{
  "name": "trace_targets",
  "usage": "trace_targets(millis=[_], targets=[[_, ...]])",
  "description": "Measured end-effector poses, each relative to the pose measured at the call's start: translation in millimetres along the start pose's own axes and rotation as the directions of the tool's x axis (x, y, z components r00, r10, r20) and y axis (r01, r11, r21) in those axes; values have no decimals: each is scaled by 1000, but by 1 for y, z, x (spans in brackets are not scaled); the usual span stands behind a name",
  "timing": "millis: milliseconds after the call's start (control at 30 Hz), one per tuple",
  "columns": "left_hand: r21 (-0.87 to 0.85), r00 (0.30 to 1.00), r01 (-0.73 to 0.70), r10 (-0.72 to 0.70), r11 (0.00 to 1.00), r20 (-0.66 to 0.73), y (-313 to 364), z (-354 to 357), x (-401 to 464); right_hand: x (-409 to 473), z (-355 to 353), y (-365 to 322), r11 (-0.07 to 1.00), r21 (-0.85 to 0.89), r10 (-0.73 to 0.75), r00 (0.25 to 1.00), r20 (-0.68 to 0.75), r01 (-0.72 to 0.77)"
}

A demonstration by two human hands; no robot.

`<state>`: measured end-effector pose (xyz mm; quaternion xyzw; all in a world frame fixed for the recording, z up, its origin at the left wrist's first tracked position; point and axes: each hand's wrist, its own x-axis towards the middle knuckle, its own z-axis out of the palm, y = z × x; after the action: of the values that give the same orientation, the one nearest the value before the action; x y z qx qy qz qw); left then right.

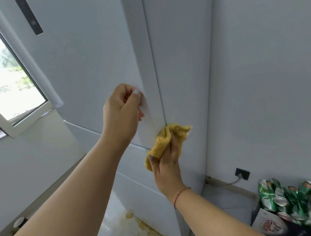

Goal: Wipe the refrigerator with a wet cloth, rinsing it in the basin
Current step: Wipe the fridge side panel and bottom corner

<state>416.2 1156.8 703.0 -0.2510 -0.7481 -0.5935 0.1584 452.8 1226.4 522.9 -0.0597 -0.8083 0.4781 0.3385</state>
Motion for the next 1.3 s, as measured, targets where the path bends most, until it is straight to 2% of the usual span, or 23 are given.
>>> trace_targets(millis=[67, 167, 267, 367, 433, 500, 567, 700, 800, 900, 967, 1067, 1200, 1300], targets=[[31, 1000, 5, -5, 1000, 18, -4, 0, -4, 10, -2, -9, 991, -23, -130, 990, -45, 129], [103, 999, 18, -21, 994, 30, -12, 0, -14, 2, 1, 3, 991, -78, -110, 994, -16, 109], [122, 997, 53, -59, 991, 47, -18, 0, -23, -23, 9, 35, 984, -110, 150, 981, 120, -137], [118, 992, 98, -106, 988, 66, -26, -2, -31, -40, 13, 63, 886, -51, 457, 846, 275, -462], [104, 989, 127, -134, 986, 70, -31, -4, -36, -39, 16, 67, 802, 15, 566, 766, 304, -598], [95, 986, 143, -151, 985, 76, -33, -6, -38, -31, 18, 57, 757, 86, 610, 748, 262, -647], [86, 984, 152, -159, 985, 80, -34, -6, -40, -24, 16, 38, 802, 116, 561, 805, 194, -587], [61, 987, 132, -136, 989, 83, -30, -8, -41, 2, 2, -15, 964, 93, 249, 968, 15, -249], [30, 989, 108, -111, 994, 95, -26, -11, -41, 29, -6, -39, 998, 67, 25, 994, -106, -18], [26, 989, 99, -101, 995, 104, -25, -15, -42, 26, -5, -26, 999, -42, -30, 993, -117, 25], [25, 989, 105, -107, 994, 106, -27, -19, -42, 11, 1, -9, 995, -78, 52, 996, -73, -57], [32, 985, 129, -132, 991, 112, -31, -23, -42, -19, 16, 24, 945, -88, 319, 948, 23, -316], [21, 978, 167, -168, 986, 124, -35, -23, -44, -39, 24, 52, 818, -13, 570, 807, 155, -575], [9, 968, 197, -196, 980, 159, -38, -17, -52, -35, 20, 54, 705, 1, 689, 684, 240, -710]])
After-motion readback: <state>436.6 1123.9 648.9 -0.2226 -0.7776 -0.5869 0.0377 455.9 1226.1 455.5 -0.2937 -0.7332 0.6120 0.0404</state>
